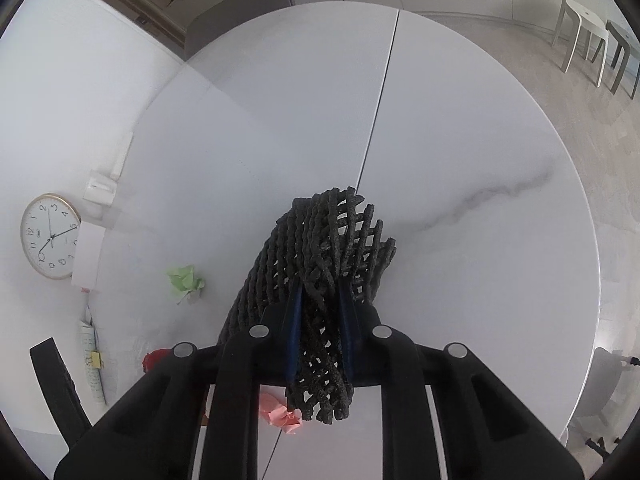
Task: Collect trash
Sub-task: 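Grasp the black mesh net with the right gripper while the left grasps the red paper, then carry the mesh net and red paper over the bin and release both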
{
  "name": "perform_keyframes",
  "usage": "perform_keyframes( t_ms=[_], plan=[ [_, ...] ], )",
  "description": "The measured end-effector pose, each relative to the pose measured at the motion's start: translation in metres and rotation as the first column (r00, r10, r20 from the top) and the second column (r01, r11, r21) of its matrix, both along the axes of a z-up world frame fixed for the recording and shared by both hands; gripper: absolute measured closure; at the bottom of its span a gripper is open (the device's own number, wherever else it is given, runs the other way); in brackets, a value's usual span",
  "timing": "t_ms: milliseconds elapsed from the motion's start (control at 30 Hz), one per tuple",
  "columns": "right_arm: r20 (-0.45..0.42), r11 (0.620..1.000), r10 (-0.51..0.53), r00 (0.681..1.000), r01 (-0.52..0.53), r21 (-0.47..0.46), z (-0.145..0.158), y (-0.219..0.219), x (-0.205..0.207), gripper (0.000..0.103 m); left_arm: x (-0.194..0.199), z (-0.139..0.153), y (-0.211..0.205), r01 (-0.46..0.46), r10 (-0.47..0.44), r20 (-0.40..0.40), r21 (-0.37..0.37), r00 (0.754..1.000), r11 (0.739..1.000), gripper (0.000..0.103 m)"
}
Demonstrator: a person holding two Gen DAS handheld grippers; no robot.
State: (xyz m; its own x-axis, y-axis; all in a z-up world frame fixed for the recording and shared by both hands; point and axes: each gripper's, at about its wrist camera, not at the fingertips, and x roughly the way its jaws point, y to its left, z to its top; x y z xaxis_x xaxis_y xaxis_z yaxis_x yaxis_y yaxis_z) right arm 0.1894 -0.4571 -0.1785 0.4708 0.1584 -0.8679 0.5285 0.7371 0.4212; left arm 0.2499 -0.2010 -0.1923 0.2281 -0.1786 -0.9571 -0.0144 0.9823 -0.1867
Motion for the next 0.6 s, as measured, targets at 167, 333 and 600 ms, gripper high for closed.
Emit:
perform_keyframes(
  t_ms=[167, 333, 600],
  plan=[
    [0.084, 1.0, 0.004, 0.996, -0.003, -0.015, 0.031, -0.011, -0.025, 0.086, -0.014, 0.031, 0.014, 0.041, -0.044, 0.086, 0.038, 0.995, 0.998, 0.05],
    [0.166, 0.997, 0.045, 0.985, -0.034, -0.073, 0.069, -0.018, -0.079, 0.086, -0.052, 0.072, 0.007, 0.149, -0.158, 0.151, 0.069, 0.976, 0.986, 0.05],
    [0.072, 0.965, 0.078, 0.994, -0.057, -0.257, 0.079, -0.034, -0.231, 0.086, -0.167, 0.103, -0.081, 0.53, -0.528, 0.173, 0.041, 0.831, 0.847, 0.05]
  ],
)
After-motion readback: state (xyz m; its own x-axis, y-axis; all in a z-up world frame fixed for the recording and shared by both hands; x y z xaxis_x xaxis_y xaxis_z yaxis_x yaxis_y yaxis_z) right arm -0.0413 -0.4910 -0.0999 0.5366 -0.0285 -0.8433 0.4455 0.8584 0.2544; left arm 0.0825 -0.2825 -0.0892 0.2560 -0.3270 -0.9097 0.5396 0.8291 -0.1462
